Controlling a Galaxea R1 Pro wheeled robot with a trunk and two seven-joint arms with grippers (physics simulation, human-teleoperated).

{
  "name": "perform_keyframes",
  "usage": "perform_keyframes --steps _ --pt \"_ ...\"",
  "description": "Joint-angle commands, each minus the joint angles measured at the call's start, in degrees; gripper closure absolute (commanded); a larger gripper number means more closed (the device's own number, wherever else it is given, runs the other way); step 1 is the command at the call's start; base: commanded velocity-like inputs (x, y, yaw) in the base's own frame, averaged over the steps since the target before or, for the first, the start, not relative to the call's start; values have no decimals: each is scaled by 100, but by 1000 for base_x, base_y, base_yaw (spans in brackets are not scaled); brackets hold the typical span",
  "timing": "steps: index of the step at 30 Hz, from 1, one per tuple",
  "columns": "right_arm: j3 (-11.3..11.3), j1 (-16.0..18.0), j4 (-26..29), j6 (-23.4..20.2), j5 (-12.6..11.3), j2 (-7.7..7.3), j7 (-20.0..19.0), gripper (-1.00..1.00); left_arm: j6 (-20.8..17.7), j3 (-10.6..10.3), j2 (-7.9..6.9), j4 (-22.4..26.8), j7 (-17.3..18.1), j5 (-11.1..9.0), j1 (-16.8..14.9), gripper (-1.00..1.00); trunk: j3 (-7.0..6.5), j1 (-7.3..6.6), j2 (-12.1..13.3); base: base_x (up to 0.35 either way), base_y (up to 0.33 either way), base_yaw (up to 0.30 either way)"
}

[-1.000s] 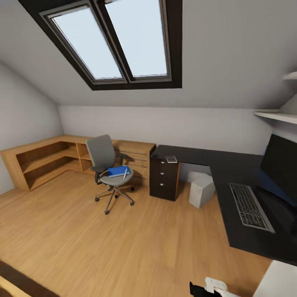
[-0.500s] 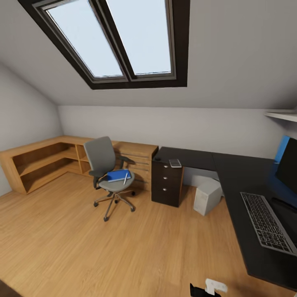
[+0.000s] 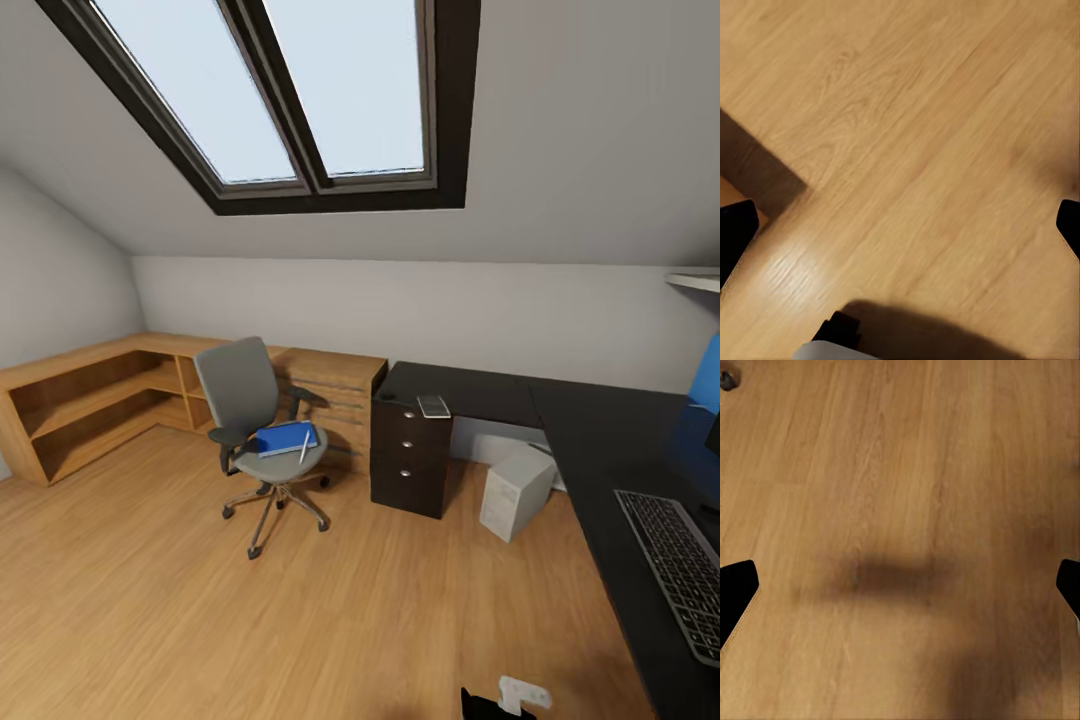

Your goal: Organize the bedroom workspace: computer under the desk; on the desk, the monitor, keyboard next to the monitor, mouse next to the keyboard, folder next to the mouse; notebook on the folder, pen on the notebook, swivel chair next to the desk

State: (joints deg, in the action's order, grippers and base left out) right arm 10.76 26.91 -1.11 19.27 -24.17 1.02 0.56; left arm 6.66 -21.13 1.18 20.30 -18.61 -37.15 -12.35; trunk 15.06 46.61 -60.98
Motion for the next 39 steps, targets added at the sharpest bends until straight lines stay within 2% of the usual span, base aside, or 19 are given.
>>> perform_keyframes --steps 1,23,39 --pt "49 7 -12 24 -47 0 6 -100 28 -49 -4 2 -32 -56 -5 -100 7 4 -4 333 166 -125" --pt "49 7 -12 24 -44 4 -1 -100 28 -52 -4 0 -29 -61 -5 -100 7 4 -4 332 168 -236" --pt "49 7 -9 26 -43 8 -3 -100 97 -49 5 0 -29 -57 -5 -100 7 4 -4 333 17 -15"
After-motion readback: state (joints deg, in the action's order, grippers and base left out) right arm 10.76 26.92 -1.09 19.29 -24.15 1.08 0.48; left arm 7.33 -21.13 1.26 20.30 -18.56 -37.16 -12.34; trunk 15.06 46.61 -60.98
